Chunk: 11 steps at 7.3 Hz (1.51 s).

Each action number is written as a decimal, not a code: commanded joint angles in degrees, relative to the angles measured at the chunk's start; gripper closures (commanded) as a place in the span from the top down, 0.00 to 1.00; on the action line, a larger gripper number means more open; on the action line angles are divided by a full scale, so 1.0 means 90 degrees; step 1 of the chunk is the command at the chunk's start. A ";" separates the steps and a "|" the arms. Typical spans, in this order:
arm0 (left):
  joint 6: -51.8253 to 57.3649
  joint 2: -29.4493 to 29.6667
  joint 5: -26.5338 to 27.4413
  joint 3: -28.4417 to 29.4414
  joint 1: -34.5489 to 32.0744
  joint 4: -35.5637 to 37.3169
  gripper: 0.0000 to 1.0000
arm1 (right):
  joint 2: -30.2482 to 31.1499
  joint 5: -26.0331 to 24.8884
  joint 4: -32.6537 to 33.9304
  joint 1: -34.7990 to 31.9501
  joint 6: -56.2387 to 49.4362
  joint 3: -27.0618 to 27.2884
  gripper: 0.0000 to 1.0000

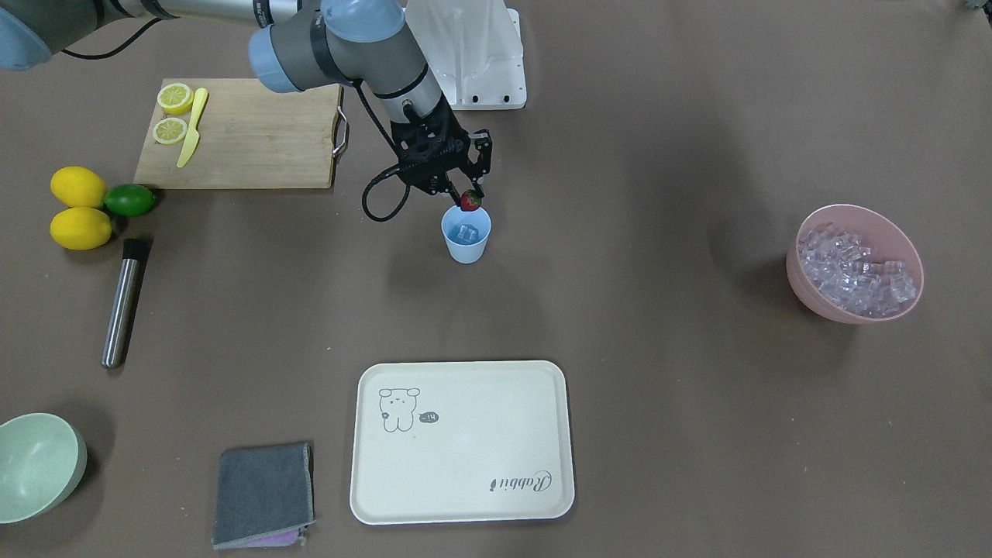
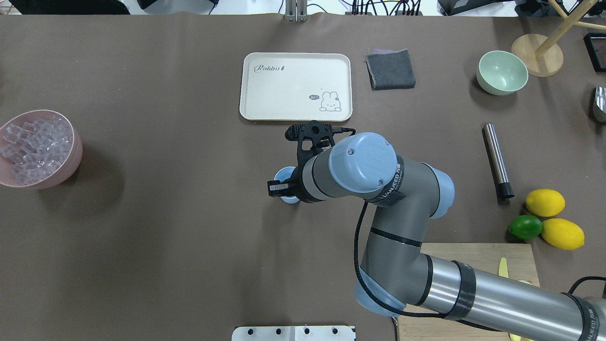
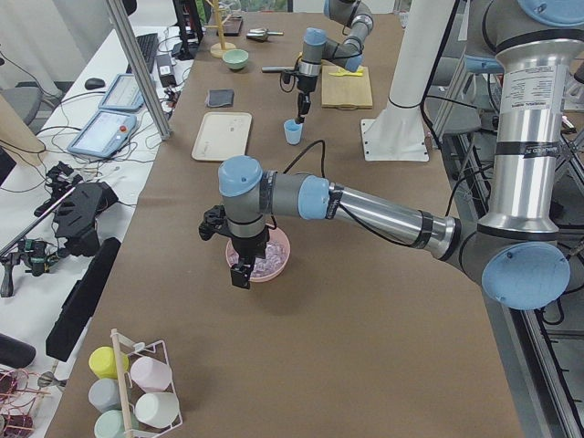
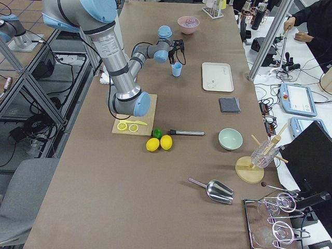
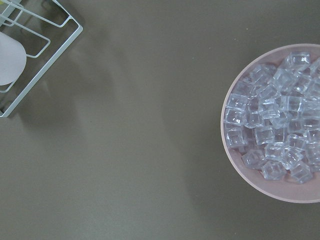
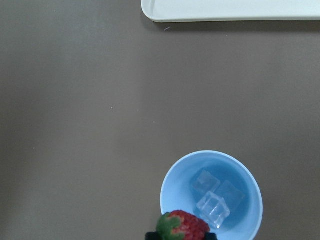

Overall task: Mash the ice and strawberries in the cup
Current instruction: 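Open the right gripper to drop the strawberry into the cup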

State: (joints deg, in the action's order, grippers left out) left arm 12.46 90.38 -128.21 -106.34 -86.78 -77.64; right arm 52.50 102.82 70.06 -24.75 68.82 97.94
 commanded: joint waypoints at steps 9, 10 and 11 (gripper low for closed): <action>-0.0008 0.0017 0.0037 0.0290 -0.0240 0.0042 0.97 | 0.0355 0.1394 0.1562 -0.1494 -0.0310 0.0622 1.00; -0.0008 0.0026 0.0027 0.0330 -0.0386 0.0120 0.97 | 0.0841 0.1755 0.1533 -0.1894 -0.0873 0.0690 1.00; -0.0017 0.0027 0.0056 0.0321 -0.0426 0.0265 0.97 | 0.1330 0.1923 0.1503 -0.2256 -0.1420 0.0719 1.00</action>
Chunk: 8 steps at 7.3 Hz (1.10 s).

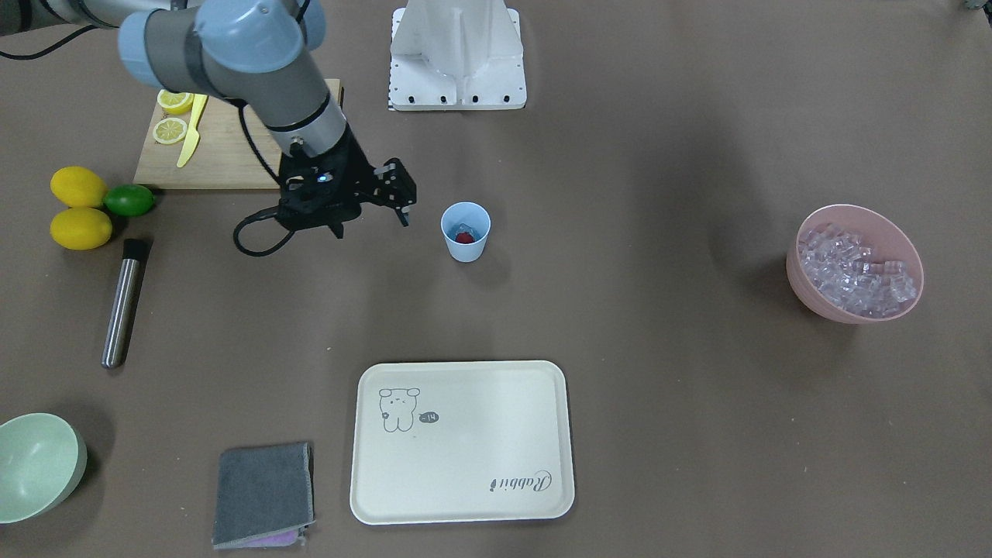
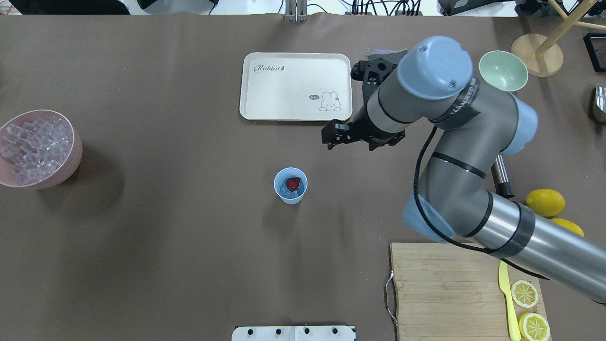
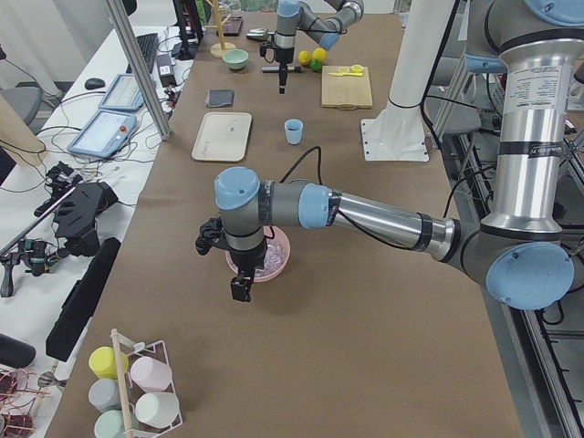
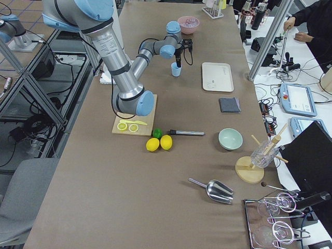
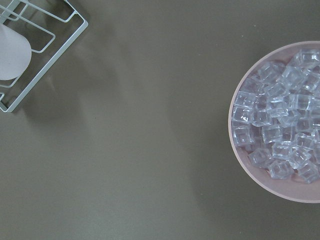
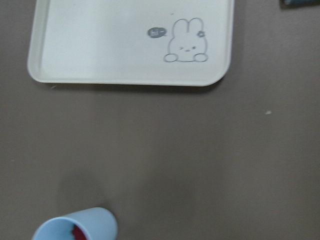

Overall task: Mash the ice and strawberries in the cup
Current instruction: 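Move the right gripper over to the steel muddler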

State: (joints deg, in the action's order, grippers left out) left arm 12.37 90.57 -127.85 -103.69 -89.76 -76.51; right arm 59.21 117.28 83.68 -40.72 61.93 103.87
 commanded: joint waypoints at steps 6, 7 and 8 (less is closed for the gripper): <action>0.0002 0.0005 -0.0062 0.0017 -0.0202 0.0152 0.97 | 0.1781 0.1232 -0.0011 -0.2084 -0.2406 -0.0971 1.00; 0.0012 -0.0014 -0.0071 -0.0031 -0.0231 0.0142 0.97 | 0.1781 0.1353 -0.0011 -0.2183 -0.2573 -0.1139 1.00; 0.0012 -0.0015 -0.0081 -0.0138 -0.0328 0.0152 0.97 | 0.1713 0.1306 -0.0040 -0.2175 -0.2575 -0.1392 1.00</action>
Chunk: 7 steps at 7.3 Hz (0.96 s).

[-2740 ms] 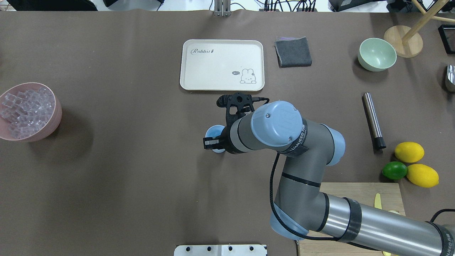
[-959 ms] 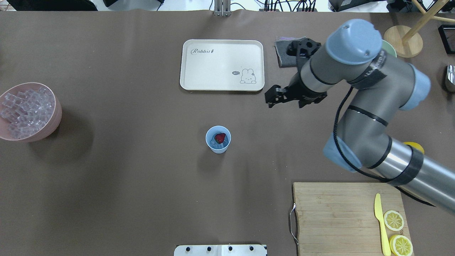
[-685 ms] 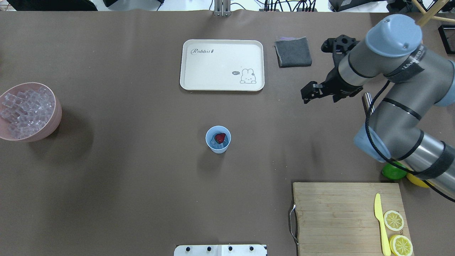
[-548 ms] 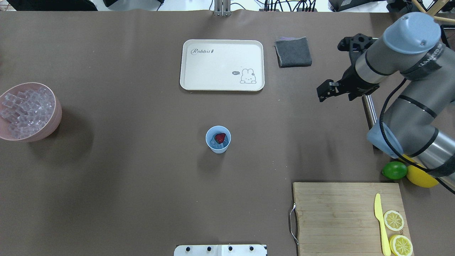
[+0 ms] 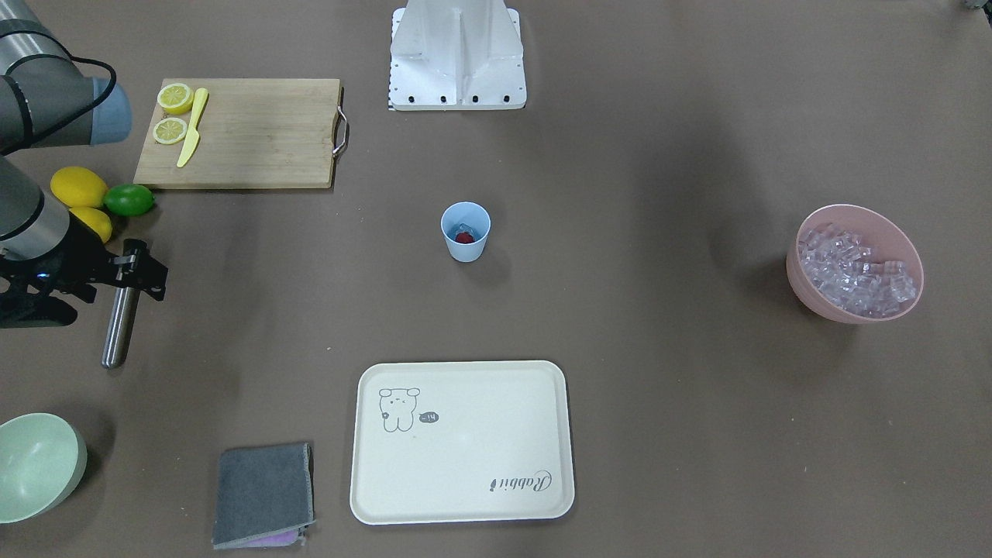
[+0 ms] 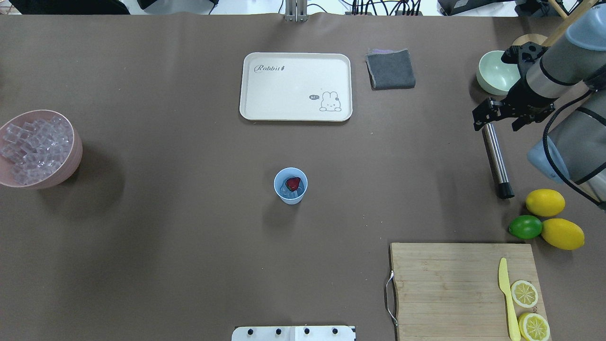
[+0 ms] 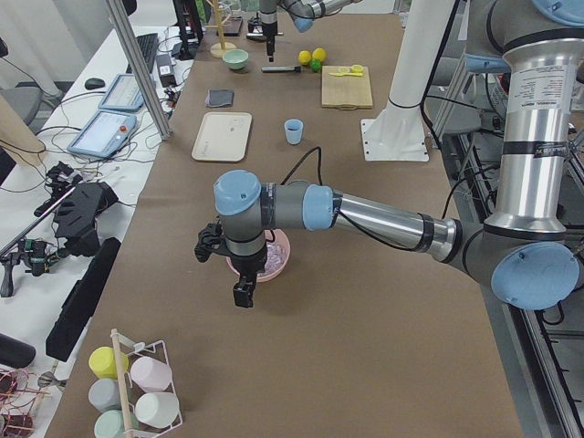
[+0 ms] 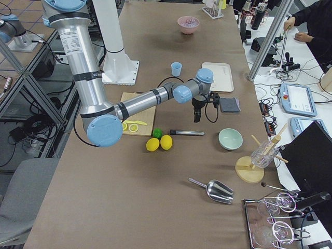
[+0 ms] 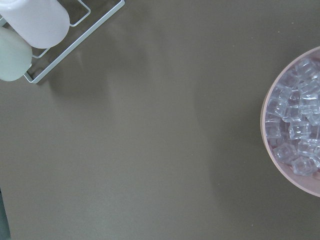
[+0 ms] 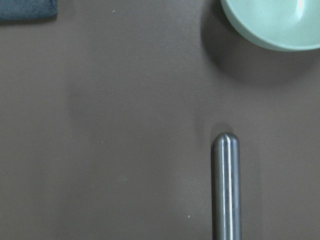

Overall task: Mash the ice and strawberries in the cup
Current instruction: 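Move the right gripper over to the steel muddler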

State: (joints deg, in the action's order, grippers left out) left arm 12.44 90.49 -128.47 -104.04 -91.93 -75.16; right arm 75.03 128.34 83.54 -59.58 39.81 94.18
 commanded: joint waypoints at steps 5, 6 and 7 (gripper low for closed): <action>-0.0005 -0.0006 0.0007 -0.0168 -0.0166 0.0002 0.97 | -0.0066 0.0017 -0.1107 -0.0059 0.0137 -0.1255 1.00; -0.0005 -0.0006 0.0007 -0.0188 -0.0176 0.0002 0.97 | -0.0085 0.0026 -0.1118 -0.0001 0.0137 -0.1323 0.99; -0.0005 -0.0006 0.0007 -0.0198 -0.0263 0.0011 0.97 | -0.0085 0.0027 -0.1118 0.0048 0.0147 -0.1343 0.95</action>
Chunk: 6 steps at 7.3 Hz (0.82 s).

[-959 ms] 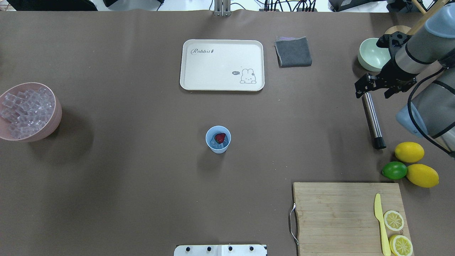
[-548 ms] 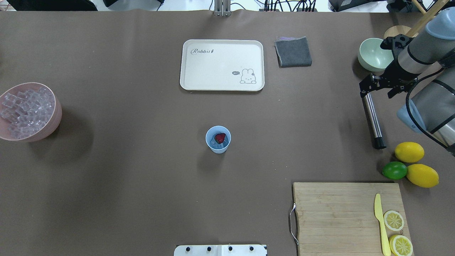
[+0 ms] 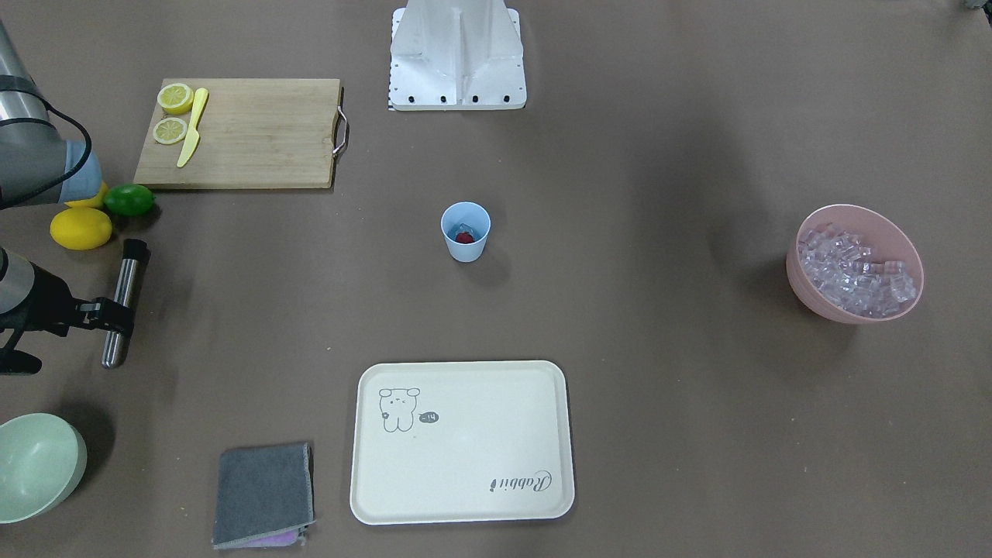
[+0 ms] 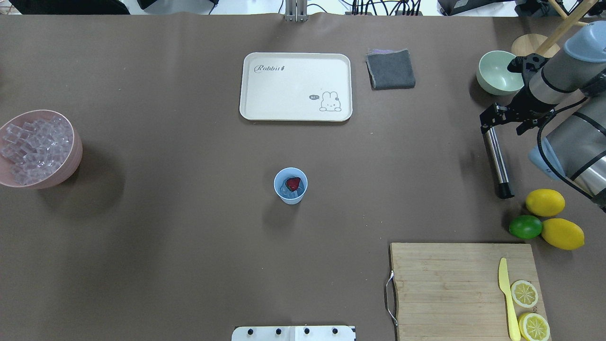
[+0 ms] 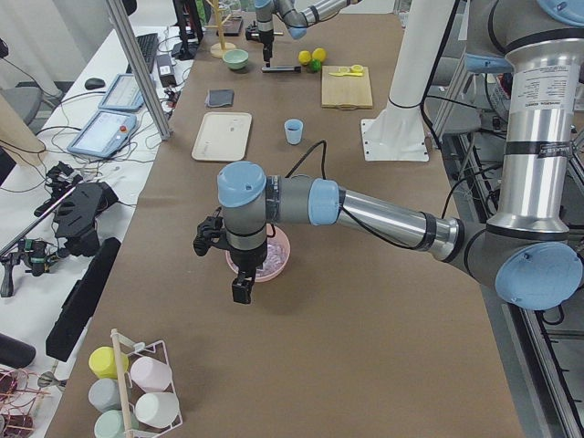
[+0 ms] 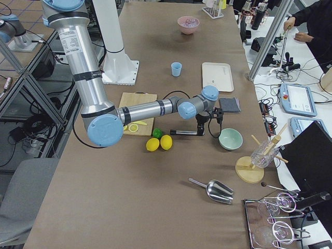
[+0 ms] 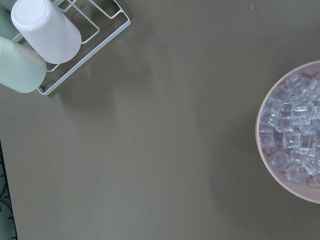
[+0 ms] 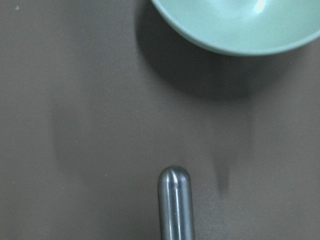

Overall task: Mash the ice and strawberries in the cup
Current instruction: 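Grasp the top of the steel muddler with the right gripper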

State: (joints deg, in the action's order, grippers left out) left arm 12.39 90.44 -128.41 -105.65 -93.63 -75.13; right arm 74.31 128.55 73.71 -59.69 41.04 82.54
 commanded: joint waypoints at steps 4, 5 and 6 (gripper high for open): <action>-0.0010 0.0000 0.0000 -0.0029 -0.0085 -0.0002 0.97 | -0.0004 0.0043 -0.0055 0.0158 0.0010 -0.0148 0.64; -0.0010 -0.0010 0.0000 -0.0078 -0.0085 0.0007 0.97 | -0.0004 0.0033 -0.0074 0.0187 -0.0009 -0.0235 0.63; -0.0010 -0.0078 0.0010 -0.0126 -0.0085 -0.0002 0.97 | -0.0004 0.0033 -0.0181 0.0197 -0.0009 -0.0284 0.60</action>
State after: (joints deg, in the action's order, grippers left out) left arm 12.31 90.24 -128.39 -106.28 -94.39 -75.11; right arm 74.27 128.87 72.88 -58.10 41.02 80.61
